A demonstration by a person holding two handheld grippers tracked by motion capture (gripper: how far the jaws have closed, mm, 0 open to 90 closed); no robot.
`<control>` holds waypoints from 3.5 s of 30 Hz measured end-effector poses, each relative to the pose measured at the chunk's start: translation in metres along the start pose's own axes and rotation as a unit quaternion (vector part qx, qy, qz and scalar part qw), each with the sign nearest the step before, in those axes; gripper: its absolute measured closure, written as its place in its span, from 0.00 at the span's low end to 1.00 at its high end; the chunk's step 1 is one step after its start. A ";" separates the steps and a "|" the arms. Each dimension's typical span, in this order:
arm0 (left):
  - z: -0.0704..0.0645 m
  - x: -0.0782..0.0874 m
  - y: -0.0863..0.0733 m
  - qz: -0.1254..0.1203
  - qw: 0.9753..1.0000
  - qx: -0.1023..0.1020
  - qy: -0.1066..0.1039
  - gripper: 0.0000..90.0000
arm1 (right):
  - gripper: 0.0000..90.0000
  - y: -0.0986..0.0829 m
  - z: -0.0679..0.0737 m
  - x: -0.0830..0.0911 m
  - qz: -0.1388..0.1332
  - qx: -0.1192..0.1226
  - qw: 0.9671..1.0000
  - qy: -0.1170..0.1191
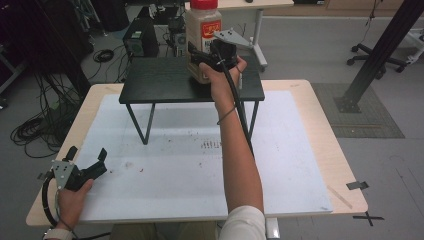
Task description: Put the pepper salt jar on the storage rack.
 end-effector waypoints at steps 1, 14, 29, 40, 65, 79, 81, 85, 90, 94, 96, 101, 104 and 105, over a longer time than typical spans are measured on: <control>0.000 0.000 0.000 0.000 1.000 0.000 0.000 0.02 | 0.28 -0.001 0.000 0.000 -0.002 -0.002 1.000 -0.004; 0.000 0.000 0.000 -0.001 1.000 0.000 -0.002 0.02 | 0.28 -0.006 0.007 -0.007 -0.008 0.004 0.999 -0.047; 0.000 0.000 0.000 -0.002 1.000 -0.001 -0.002 0.02 | 0.27 -0.014 0.014 -0.009 -0.023 0.010 0.997 -0.069; 0.000 0.000 0.000 -0.002 1.000 -0.002 -0.003 0.02 | 0.26 -0.016 0.021 -0.009 -0.016 0.026 0.996 -0.082; -0.001 0.001 0.000 -0.005 1.000 -0.003 -0.004 0.02 | 0.15 -0.018 0.019 -0.008 -0.014 0.016 0.995 -0.097; -0.001 0.001 0.000 -0.006 1.000 -0.002 -0.005 0.02 | 0.04 -0.014 0.018 0.000 -0.023 0.003 0.995 -0.099; -0.001 0.001 0.000 -0.007 1.000 -0.002 -0.005 0.02 | 0.04 -0.013 0.019 0.002 -0.026 0.003 0.995 -0.096; -0.001 0.001 0.000 -0.007 1.000 -0.003 -0.005 0.02 | 0.03 -0.012 0.020 0.005 -0.027 0.004 0.995 -0.094; -0.001 0.001 0.000 -0.008 1.000 -0.003 -0.005 0.02 | 0.03 -0.010 0.023 0.008 -0.029 0.008 0.995 -0.092; -0.001 0.001 0.000 -0.008 1.000 -0.003 -0.005 0.02 | 0.03 -0.011 0.024 0.011 -0.027 0.008 0.996 -0.089; -0.001 0.001 0.000 -0.009 1.000 -0.003 -0.005 0.02 | 0.03 -0.011 0.025 0.013 -0.027 0.006 0.996 -0.086; -0.001 0.001 0.000 -0.009 1.000 -0.003 -0.005 0.02 | 0.02 -0.014 0.025 0.018 -0.023 0.005 0.997 -0.079; -0.001 0.001 0.000 -0.009 1.000 -0.004 -0.005 0.02 | 0.02 -0.015 0.024 0.021 -0.024 0.005 0.997 -0.077; -0.001 0.001 0.000 -0.009 1.000 -0.003 -0.005 0.02 | 0.02 -0.016 0.024 0.022 -0.025 0.004 0.997 -0.076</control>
Point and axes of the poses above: each handheld gripper's, and its own axes: x roughly backward along the jaws, y roughly out of its top, z roughly to its left, the point moved 6 cm from there along -x, roughly forward along the jaws, and after that the axes turned 13 degrees about z, right-handed, at the moved point
